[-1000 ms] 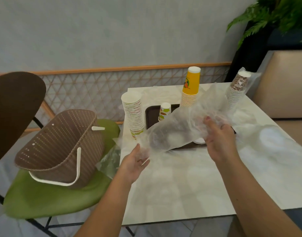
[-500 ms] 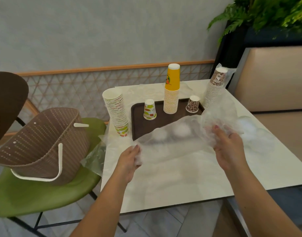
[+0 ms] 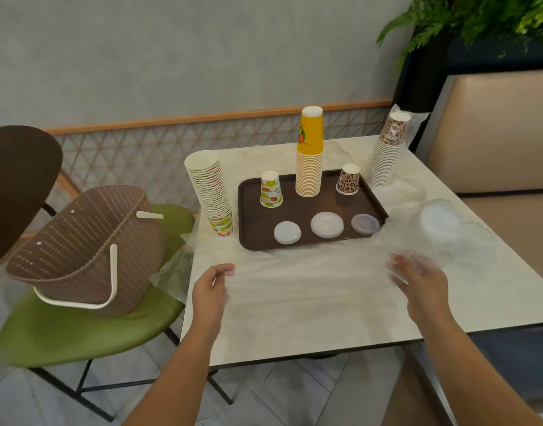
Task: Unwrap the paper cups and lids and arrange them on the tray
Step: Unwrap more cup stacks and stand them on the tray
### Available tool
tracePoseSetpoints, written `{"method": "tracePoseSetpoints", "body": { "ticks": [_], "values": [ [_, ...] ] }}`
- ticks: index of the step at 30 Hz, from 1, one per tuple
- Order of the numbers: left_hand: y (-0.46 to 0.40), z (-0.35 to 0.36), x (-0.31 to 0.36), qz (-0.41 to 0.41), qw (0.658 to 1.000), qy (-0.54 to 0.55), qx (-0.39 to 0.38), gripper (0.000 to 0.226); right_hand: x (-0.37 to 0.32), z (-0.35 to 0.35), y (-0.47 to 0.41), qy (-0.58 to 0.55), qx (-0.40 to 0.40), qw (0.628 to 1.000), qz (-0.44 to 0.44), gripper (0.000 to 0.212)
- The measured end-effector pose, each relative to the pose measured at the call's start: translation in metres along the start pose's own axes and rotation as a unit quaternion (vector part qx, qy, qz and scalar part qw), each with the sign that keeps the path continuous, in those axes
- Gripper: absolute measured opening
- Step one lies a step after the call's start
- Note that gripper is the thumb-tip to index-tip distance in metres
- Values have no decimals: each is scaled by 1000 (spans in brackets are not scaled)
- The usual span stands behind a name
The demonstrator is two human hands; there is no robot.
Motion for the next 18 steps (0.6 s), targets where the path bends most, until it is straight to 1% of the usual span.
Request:
{"method": "tracePoseSetpoints", "body": {
  "ticks": [2,4,6,8,10,11,12,13,14,15,16,17,18],
  "values": [
    [-2,-2,-9,12,999,-48,17,36,9,-4,-5,1,4,1000,15,23],
    [0,-2,-16,35,994,-99,25,31,17,-4,-10,16,21,999,24,26],
    [2,-2,-21,61,988,-143,21,27,30,-4,-18,59,31,997,33,29],
    [3,-4,-29,92,974,-208,5,25,47,-6,-28,109,25,992,58,29],
    [1,-7,-37,112,959,-259,-9,27,61,-7,-33,126,53,988,74,43],
    [0,-9,-41,115,956,-270,-22,29,63,-6,-31,133,90,985,56,51],
    [0,-11,-45,116,953,-277,-35,31,61,-4,-26,151,142,978,3,57],
    [0,-13,-48,117,951,-282,-45,34,56,0,-19,180,191,962,-81,60],
    [0,-15,-51,117,951,-283,-53,37,50,4,-12,213,223,934,-183,62],
    [0,-16,-54,115,950,-282,-59,40,46,11,-3,242,230,901,-277,62],
    [0,-16,-57,112,950,-283,-65,42,41,21,6,266,212,871,-354,59],
    [0,-16,-60,110,950,-285,-71,44,43,34,13,288,172,846,-414,54],
    [-1,-15,-63,109,948,-289,-75,46,45,50,21,308,116,827,-455,49]
  ]
}}
Point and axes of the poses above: each hand's wrist, its own y-axis away from the middle knuckle, its own z-axis out of the palm, x = y × z, the point moved 1 cm from there along -y, towards the middle knuckle, and after that the axes turned 2 degrees about -z, right-handed, at the moved point
